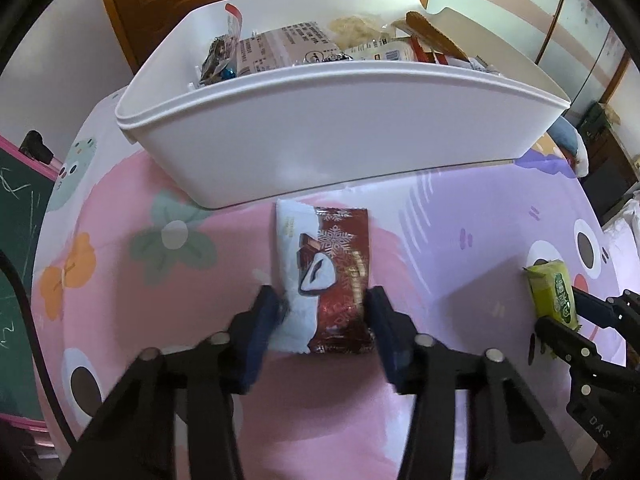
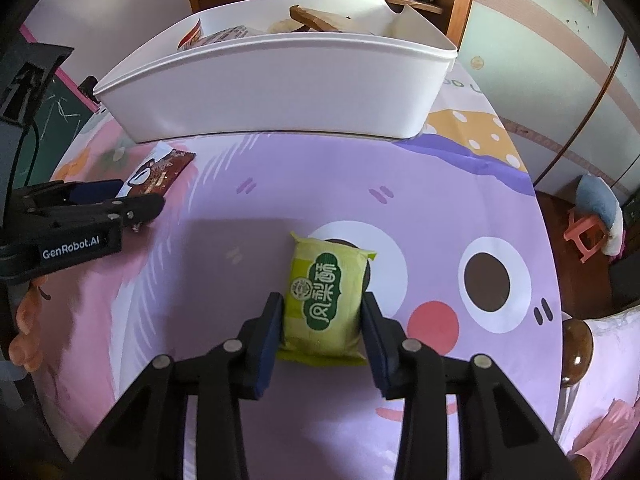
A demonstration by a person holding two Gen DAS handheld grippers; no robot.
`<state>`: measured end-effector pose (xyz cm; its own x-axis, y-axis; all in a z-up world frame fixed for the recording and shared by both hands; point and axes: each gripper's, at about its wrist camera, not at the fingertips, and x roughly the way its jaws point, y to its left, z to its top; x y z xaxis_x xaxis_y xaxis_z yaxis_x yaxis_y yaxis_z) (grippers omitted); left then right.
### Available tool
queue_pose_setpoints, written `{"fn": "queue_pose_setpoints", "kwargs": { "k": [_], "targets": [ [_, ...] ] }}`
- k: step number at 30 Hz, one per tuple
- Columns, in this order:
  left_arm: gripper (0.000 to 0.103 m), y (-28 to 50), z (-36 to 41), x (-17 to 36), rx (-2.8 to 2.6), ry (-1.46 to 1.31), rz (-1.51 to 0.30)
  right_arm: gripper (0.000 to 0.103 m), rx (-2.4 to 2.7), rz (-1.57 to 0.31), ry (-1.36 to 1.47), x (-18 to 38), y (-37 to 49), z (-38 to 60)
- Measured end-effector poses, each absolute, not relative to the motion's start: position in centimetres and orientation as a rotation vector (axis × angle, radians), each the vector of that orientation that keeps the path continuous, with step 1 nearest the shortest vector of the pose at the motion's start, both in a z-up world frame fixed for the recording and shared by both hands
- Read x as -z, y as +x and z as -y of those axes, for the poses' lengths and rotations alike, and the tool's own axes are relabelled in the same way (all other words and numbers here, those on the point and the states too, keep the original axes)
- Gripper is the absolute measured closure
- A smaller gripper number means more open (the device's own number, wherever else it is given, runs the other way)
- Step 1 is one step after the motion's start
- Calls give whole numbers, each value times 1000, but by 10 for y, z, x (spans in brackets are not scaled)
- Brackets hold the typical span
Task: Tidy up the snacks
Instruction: 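Grasp the green biscuit pack with the right gripper while the left grasps the wafer packet, then carry both packs over the white bin and open both grippers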
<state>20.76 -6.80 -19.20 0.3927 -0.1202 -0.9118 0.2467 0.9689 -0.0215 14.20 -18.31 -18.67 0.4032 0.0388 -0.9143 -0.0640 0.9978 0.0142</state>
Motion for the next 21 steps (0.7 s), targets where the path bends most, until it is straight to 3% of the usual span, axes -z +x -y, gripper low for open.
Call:
{"fn": "queue_pose_setpoints", "kwargs": {
  "k": [3, 13, 21],
  "targets": [
    [66, 210, 65, 191, 208, 101, -1149, 65, -74, -1157, -13, 187, 143, 185],
    [70, 201, 49, 178, 202, 43, -1168, 65, -122, -1137, 3, 177, 141, 179],
    [70, 188, 55, 118, 254, 99, -1106, 65, -132, -1069, -15, 140, 155, 178]
  ]
}}
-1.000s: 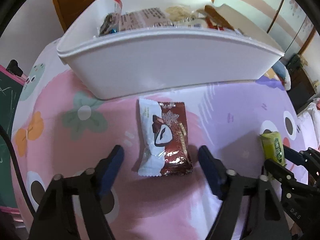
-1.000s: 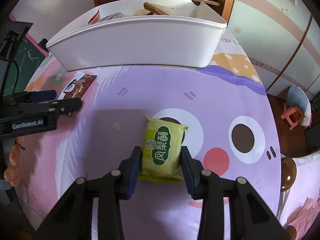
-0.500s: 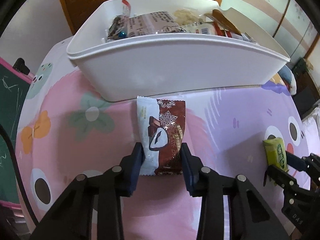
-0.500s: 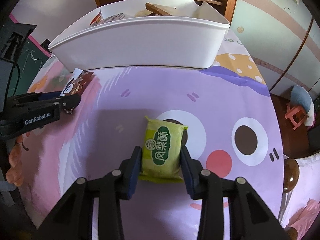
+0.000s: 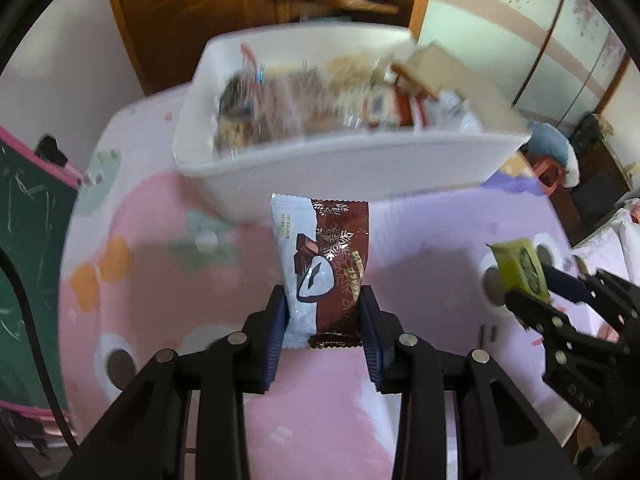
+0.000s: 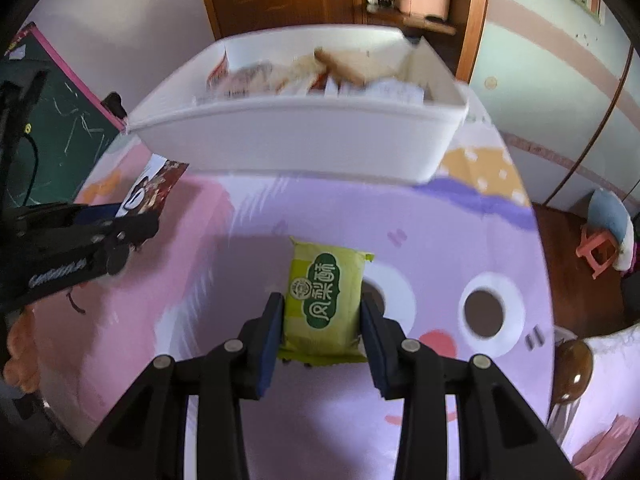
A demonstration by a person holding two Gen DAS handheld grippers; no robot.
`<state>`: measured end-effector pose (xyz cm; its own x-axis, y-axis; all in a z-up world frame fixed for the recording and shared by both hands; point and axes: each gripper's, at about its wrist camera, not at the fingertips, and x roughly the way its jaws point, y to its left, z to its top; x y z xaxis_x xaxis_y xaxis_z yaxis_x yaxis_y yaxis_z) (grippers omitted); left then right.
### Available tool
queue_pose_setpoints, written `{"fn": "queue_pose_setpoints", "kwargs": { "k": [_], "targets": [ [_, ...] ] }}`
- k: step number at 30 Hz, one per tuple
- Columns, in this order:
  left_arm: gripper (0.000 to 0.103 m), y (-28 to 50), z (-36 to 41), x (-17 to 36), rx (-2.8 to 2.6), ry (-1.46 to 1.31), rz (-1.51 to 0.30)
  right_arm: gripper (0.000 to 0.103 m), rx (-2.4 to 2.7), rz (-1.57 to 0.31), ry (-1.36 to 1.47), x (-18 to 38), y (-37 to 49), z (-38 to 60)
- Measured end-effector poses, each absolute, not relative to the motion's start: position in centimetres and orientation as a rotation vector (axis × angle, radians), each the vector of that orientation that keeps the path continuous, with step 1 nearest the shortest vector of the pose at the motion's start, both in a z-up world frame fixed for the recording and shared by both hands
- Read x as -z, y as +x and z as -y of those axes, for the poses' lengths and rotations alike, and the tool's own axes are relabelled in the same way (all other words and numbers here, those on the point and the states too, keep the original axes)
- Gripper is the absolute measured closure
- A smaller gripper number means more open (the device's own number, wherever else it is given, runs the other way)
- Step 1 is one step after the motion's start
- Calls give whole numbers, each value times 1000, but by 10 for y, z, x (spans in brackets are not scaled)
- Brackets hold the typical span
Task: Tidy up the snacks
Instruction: 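Carry both packs over the white bin and open both grippers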
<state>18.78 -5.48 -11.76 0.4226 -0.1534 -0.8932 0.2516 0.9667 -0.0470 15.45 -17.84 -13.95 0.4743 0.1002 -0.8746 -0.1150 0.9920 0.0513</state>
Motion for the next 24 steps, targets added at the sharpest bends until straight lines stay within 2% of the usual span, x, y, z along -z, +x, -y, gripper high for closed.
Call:
{"fn": "queue_pose_setpoints", "kwargs": {
  "k": [16, 20, 24],
  "targets": [
    [70, 232, 57, -68, 204, 139, -748, 65, -86, -663, -65, -53, 225, 177],
    [70, 252, 59, -97, 174, 134, -689, 65, -78, -609, -34, -82, 249, 176],
    [69, 277, 62, -99, 157, 126, -694, 65, -75, -616, -9, -84, 277, 177]
  ]
}}
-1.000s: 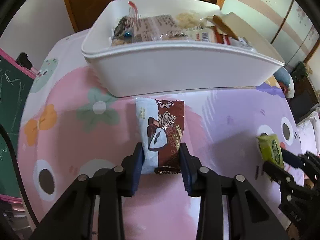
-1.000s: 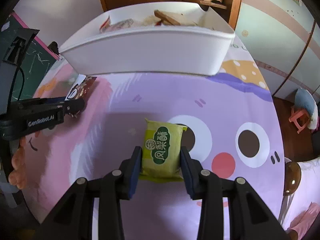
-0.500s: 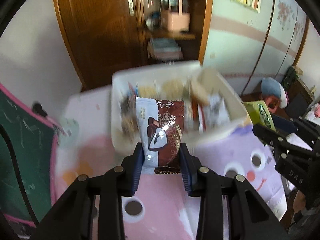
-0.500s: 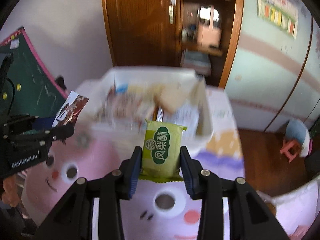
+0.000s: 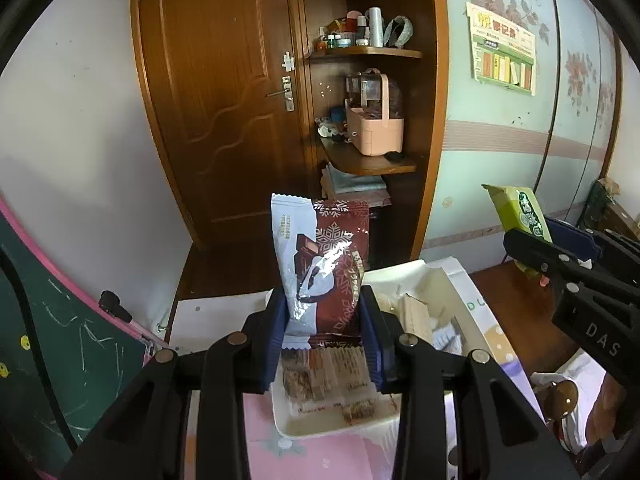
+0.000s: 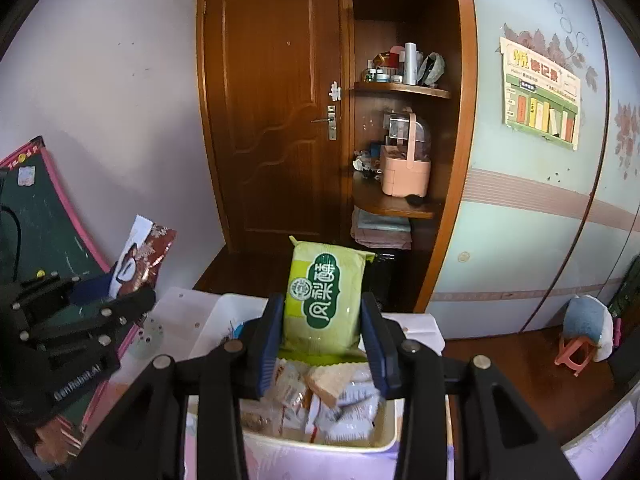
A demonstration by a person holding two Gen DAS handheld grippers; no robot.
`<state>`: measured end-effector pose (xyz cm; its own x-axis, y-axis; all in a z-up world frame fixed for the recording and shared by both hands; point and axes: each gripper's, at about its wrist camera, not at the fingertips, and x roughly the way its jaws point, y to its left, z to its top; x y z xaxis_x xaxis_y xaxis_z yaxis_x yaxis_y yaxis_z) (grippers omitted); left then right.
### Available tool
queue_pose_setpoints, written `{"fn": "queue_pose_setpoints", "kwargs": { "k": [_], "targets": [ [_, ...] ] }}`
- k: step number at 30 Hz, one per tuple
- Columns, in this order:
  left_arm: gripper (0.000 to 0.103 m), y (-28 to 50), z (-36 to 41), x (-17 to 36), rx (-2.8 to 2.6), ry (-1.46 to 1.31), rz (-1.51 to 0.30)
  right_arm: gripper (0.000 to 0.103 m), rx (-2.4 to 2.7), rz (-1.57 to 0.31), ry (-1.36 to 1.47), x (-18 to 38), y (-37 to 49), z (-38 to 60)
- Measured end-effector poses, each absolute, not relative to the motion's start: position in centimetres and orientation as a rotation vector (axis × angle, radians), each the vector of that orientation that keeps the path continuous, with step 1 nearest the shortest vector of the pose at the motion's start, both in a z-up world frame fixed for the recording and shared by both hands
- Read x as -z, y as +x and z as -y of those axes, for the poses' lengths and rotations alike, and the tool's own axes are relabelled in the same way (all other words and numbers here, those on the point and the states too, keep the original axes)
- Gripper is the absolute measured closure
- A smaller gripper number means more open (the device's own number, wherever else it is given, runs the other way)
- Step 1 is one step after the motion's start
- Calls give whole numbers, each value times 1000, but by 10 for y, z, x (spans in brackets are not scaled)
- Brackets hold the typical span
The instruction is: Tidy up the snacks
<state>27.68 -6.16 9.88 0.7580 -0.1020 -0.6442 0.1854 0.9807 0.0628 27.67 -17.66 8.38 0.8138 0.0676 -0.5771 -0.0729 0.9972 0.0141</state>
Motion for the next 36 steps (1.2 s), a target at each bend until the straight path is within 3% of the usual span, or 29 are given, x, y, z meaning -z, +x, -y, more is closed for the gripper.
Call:
{"fn": "queue_pose_setpoints", "kwargs": {
  "k": [10, 12, 13, 15, 16, 18, 20, 36],
  "targets": [
    [69, 324, 56, -53, 117, 116, -783, 65, -58, -743, -4, -40, 330, 171],
    [64, 326, 59, -44, 101, 143, -792, 64, -80, -784, 2, -30, 337, 170],
    [58, 326, 60, -41, 94, 154, -794, 64, -83, -793, 3, -26, 337, 167],
    [10, 324, 59, -38, 71, 167, -781, 60, -59, -816, -20, -19, 338, 164],
    [4, 322, 59, -38, 55, 170, -760, 57, -37, -822, -37, -18, 338, 163],
    [3, 317, 58, -40, 54, 175, -734, 44, -28, -808, -60, -19, 335, 161],
    [3, 314, 59, -43, 61, 179, -741, 40, -31, -802, -58, -22, 330, 161],
    [0, 230, 37, -92, 57, 135, -714, 40, -18, -744, 14, -68, 242, 170]
  ]
}}
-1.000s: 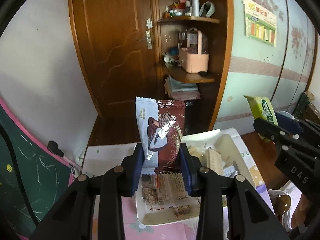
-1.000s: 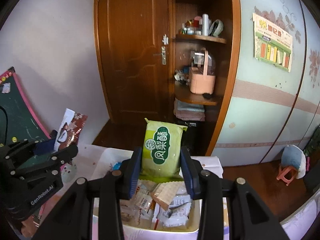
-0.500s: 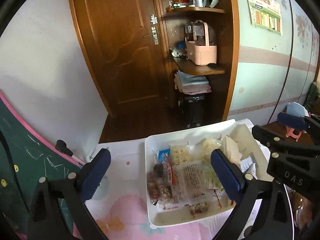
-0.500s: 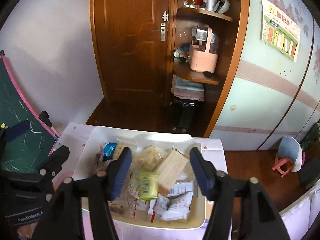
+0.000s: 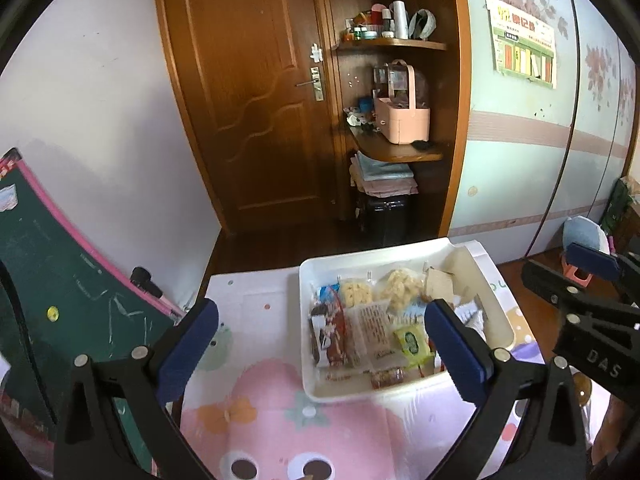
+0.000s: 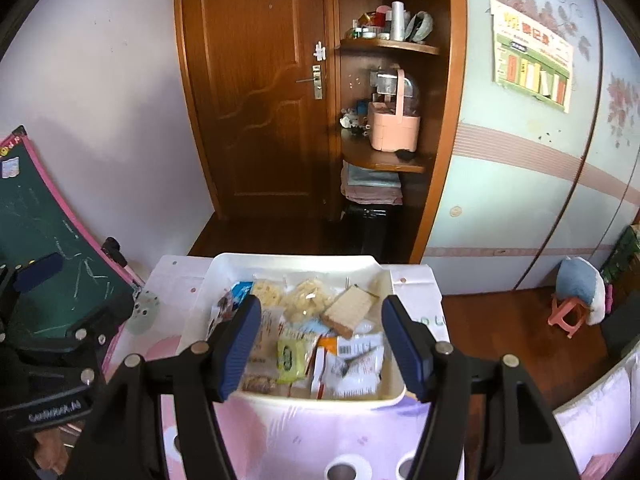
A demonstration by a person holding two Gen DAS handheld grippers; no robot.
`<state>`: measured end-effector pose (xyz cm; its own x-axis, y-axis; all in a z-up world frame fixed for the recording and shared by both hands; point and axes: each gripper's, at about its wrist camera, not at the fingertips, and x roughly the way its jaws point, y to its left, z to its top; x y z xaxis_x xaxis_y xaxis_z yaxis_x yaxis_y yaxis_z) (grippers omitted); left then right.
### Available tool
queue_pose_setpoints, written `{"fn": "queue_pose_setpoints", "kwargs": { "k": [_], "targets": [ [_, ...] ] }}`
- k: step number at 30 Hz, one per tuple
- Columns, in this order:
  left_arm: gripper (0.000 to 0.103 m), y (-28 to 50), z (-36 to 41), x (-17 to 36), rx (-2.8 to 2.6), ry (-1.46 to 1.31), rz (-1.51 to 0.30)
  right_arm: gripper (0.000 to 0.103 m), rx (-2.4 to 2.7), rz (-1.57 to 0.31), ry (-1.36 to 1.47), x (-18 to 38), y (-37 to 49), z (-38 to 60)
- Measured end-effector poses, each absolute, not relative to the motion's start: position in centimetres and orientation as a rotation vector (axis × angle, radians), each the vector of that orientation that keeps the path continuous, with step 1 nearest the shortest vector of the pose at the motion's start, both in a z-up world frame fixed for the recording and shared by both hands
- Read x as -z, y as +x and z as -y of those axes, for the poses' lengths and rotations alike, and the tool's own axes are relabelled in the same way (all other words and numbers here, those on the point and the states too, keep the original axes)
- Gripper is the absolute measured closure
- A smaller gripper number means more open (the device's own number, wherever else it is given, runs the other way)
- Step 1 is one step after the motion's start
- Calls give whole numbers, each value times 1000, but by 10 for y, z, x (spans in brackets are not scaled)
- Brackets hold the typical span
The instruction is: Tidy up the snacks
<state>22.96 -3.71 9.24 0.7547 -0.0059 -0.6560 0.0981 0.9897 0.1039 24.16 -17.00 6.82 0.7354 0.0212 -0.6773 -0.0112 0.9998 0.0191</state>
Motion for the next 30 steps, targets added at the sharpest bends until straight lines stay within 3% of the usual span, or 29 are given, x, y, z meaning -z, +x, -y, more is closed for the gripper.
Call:
{"fn": "queue_pose_setpoints", "kwargs": {
  "k": [6, 19, 30],
  "targets": [
    [0, 172, 22, -95, 66, 85, -739, 32, -30, -722, 44, -76, 179, 169],
    [0, 36, 3, -73, 85, 59, -771, 32, -53, -738, 64, -53, 63, 151],
    [0, -30, 0, -53, 16, 48, -739, 31, -47, -786, 115, -19, 2, 148]
  ]
}}
